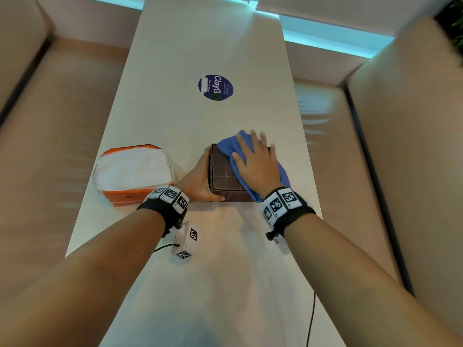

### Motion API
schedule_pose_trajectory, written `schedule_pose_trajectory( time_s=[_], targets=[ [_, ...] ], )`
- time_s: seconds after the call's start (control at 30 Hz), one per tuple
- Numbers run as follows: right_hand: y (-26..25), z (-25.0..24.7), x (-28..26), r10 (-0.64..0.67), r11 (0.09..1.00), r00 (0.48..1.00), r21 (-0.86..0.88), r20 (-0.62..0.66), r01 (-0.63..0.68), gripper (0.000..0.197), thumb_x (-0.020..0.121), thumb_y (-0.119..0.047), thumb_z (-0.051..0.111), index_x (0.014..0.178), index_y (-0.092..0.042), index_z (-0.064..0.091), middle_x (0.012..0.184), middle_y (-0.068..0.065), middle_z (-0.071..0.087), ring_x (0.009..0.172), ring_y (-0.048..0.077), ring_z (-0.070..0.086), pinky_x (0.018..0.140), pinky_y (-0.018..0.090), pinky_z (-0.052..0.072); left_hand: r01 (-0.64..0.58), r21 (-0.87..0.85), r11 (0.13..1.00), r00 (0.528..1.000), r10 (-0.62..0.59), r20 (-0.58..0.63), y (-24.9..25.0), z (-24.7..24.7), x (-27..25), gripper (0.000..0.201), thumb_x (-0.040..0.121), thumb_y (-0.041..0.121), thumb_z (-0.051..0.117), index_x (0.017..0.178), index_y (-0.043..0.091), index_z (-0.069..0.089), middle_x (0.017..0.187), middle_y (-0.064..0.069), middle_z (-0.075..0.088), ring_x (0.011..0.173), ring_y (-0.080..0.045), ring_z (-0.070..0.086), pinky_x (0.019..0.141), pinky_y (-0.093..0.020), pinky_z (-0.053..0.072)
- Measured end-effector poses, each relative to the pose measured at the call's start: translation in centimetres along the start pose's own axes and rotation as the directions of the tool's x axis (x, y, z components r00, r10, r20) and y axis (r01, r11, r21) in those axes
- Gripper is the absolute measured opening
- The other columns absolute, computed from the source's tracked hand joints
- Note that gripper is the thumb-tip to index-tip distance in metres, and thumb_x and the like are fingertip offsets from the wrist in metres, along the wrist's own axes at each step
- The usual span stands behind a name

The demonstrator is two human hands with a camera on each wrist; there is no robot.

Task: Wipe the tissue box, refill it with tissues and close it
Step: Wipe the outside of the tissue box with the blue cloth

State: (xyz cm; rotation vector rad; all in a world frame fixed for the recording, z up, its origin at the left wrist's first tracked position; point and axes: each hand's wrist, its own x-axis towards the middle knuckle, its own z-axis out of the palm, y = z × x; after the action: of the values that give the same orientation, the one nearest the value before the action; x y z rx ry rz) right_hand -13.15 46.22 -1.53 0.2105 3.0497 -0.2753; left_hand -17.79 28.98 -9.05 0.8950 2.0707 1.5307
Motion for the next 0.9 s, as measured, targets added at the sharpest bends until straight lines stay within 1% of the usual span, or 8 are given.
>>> schedule_pose_trajectory(
  time_s=[0.13, 0.2, 0.3, 0.43, 0.5, 0.6, 0.73, 0.9],
  targets=[
    [0.9, 0.1, 0.4, 0.385, 0.919, 0.923, 0.093, -0.016, -0.382, 0.056, 0.102, -0.038, 0.027, 0.152, -0.023, 0.009, 0.161, 0.011, 0.001, 0.148, 0.033, -0.004, 0.119, 0.053, 0.004, 0.018, 0.001, 1.000, 1.000, -0.018, -0.006, 0.1, -0.1, 0.0, 0.125, 0.050, 0.035, 0.086, 0.147, 0.018, 0.008, 0.142, -0.008, 0.037, 0.130, -0.017, 0.044, 0.107, -0.043, 0.042],
    [0.3, 0.1, 0.3, 0.471, 0.880, 0.881, 0.089, -0.032, -0.467, 0.058, 0.102, -0.038, 0.027, 0.153, -0.019, 0.006, 0.160, 0.017, -0.002, 0.148, 0.036, -0.004, 0.119, 0.053, 0.005, 0.020, 0.021, 1.000, 1.000, -0.019, -0.014, -0.1, 0.0, 0.0, 0.126, 0.050, 0.037, 0.086, 0.147, 0.015, 0.008, 0.143, -0.009, 0.035, 0.133, -0.018, 0.042, 0.109, -0.046, 0.039],
    [-2.1, 0.6, -0.5, 0.378, 0.926, 0.925, 0.030, -0.044, -0.377, 0.060, 0.102, -0.040, 0.023, 0.152, -0.014, 0.006, 0.159, 0.020, -0.001, 0.147, 0.038, -0.002, 0.120, 0.050, 0.004, 0.044, 0.048, 0.998, 0.999, -0.043, -0.012, -0.2, 0.1, 0.1, 0.132, 0.049, 0.044, 0.085, 0.148, 0.014, 0.004, 0.146, -0.010, 0.030, 0.134, -0.020, 0.039, 0.110, -0.048, 0.037],
    [-6.2, 1.1, -1.1, 0.089, 0.996, 0.996, 0.012, 0.002, -0.089, 0.058, 0.102, -0.039, 0.025, 0.152, -0.015, 0.011, 0.160, 0.016, 0.001, 0.147, 0.036, -0.002, 0.120, 0.048, 0.003, 0.043, 0.161, 0.986, 0.999, -0.047, 0.018, -0.7, 0.1, 0.2, 0.131, 0.049, 0.057, 0.080, 0.149, 0.008, 0.010, 0.152, -0.015, 0.023, 0.140, -0.027, 0.029, 0.114, -0.047, 0.031],
    [-7.1, 1.1, -0.4, -0.044, 0.999, 0.998, 0.026, 0.037, 0.043, 0.056, 0.101, -0.039, 0.027, 0.152, -0.019, 0.014, 0.161, 0.011, 0.002, 0.148, 0.034, -0.003, 0.121, 0.047, 0.004, 0.073, 0.200, 0.977, 0.995, -0.084, 0.046, -0.5, 0.1, 0.1, 0.121, 0.053, 0.060, 0.069, 0.147, 0.005, 0.017, 0.151, -0.018, 0.027, 0.139, -0.029, 0.029, 0.115, -0.046, 0.028],
    [-5.4, 0.8, 0.9, -0.089, 0.996, 0.995, 0.021, 0.037, 0.088, 0.054, 0.101, -0.038, 0.027, 0.152, -0.022, 0.015, 0.161, 0.009, 0.005, 0.149, 0.031, -0.001, 0.121, 0.049, 0.006, 0.085, 0.195, 0.977, 0.995, -0.092, 0.026, -0.4, -0.1, 0.2, 0.118, 0.053, 0.068, 0.066, 0.145, 0.006, 0.024, 0.148, -0.018, 0.035, 0.136, -0.030, 0.036, 0.113, -0.041, 0.031],
    [-1.1, 0.1, 1.7, 0.119, 0.993, 0.992, 0.006, -0.051, -0.119, 0.056, 0.101, -0.038, 0.025, 0.152, -0.020, 0.011, 0.161, 0.013, 0.007, 0.149, 0.032, 0.000, 0.120, 0.051, 0.006, 0.086, 0.040, 0.995, 0.996, -0.086, -0.011, -0.6, -0.3, 0.1, 0.125, 0.049, 0.043, 0.087, 0.145, 0.026, 0.009, 0.146, -0.007, 0.035, 0.131, -0.020, 0.044, 0.107, -0.045, 0.041],
    [-0.6, 0.3, 2.0, 0.431, 0.901, 0.896, 0.110, -0.104, -0.421, 0.058, 0.102, -0.038, 0.027, 0.153, -0.021, 0.005, 0.160, 0.019, -0.008, 0.148, 0.035, -0.009, 0.119, 0.053, 0.000, 0.079, 0.046, 0.996, 0.997, -0.078, -0.029, -0.5, 0.4, 0.6, 0.127, 0.049, 0.037, 0.089, 0.147, 0.018, 0.009, 0.139, -0.003, 0.040, 0.125, -0.016, 0.049, 0.104, -0.046, 0.044]
  ],
)
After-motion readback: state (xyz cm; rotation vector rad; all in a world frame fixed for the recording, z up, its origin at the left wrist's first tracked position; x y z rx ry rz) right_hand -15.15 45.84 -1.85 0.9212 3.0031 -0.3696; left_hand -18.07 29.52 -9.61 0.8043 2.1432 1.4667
